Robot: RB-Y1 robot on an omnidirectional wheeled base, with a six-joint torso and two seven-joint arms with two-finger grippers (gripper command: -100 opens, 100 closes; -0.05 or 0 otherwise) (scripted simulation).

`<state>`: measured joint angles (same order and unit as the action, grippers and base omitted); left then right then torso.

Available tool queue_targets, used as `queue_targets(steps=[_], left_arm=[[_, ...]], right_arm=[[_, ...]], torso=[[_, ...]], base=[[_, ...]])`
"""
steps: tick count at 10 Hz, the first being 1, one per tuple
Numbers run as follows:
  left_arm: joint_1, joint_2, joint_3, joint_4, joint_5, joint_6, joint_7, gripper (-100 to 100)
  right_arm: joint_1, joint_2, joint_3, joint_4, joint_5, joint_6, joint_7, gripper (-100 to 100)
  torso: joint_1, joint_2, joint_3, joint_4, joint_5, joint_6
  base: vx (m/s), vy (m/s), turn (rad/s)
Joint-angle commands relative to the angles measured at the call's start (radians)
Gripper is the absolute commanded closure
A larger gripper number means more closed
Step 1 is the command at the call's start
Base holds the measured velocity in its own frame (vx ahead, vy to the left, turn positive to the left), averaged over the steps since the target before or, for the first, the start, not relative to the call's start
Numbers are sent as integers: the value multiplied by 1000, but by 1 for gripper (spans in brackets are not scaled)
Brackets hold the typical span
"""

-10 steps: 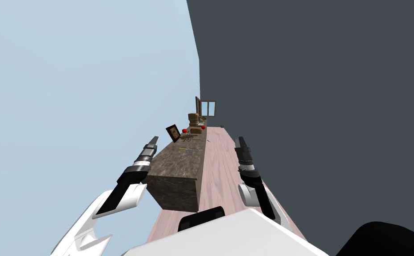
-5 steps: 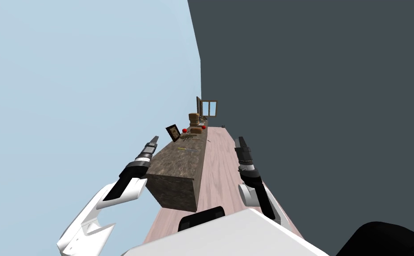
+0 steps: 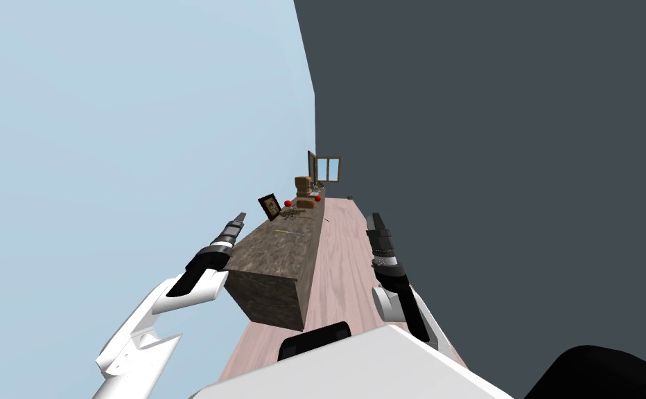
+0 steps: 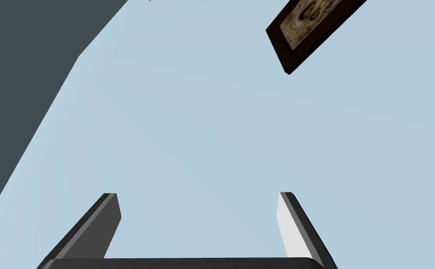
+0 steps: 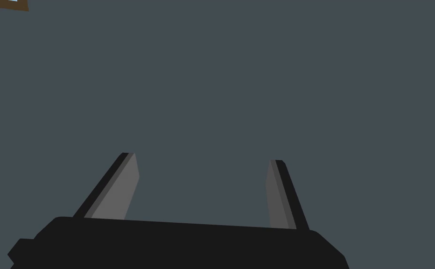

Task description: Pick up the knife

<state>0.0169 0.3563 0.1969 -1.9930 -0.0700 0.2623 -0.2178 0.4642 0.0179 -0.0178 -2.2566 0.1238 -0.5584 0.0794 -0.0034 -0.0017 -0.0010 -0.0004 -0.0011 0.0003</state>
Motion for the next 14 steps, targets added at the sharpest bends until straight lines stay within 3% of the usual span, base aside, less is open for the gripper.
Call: queue_targets(steps=[1,3,4,6,7,10,11,13,14], left_arm=[[-48,10,18,41,-1,50,-40,-100],[-48,10,18,41,-1,100,-40,-100],[-91,24,37,78,3,129,-78,-100],[-91,24,37,78,3,181,-78,-100],[-134,36,56,115,6,208,-116,-100],[-134,36,56,115,6,270,-116,-100],[-176,48,76,153,10,307,-153,-100],[-176,48,76,153,10,353,-153,-100],[-217,58,95,192,13,387,-191,-100]], right_arm=[[0,0,0,0,0,0,0,0],[0,0,0,0,0,0,0,0],[0,0,0,0,0,0,0,0],[0,0,0,0,0,0,0,0],[0,0,0,0,0,0,0,0],[0,0,0,0,0,0,0,0],[0,0,0,0,0,0,0,0],[0,0,0,0,0,0,0,0],[0,0,0,0,0,0,0,0]], torso=[[0,0,0,0,0,0],[-3,0,0,0,-1,0],[0,0,0,0,0,0],[-3,-1,-1,0,-1,0],[-1,-1,0,0,0,0],[0,-1,0,0,0,0],[3,0,0,0,1,0],[-2,-1,-1,0,0,0],[-1,-1,-1,0,0,0]], base=[[6,-94,92],[1,-78,43],[21,-93,103],[16,-86,34],[11,-98,97],[8,-54,19],[11,-59,104],[15,-82,31],[30,-93,74]])
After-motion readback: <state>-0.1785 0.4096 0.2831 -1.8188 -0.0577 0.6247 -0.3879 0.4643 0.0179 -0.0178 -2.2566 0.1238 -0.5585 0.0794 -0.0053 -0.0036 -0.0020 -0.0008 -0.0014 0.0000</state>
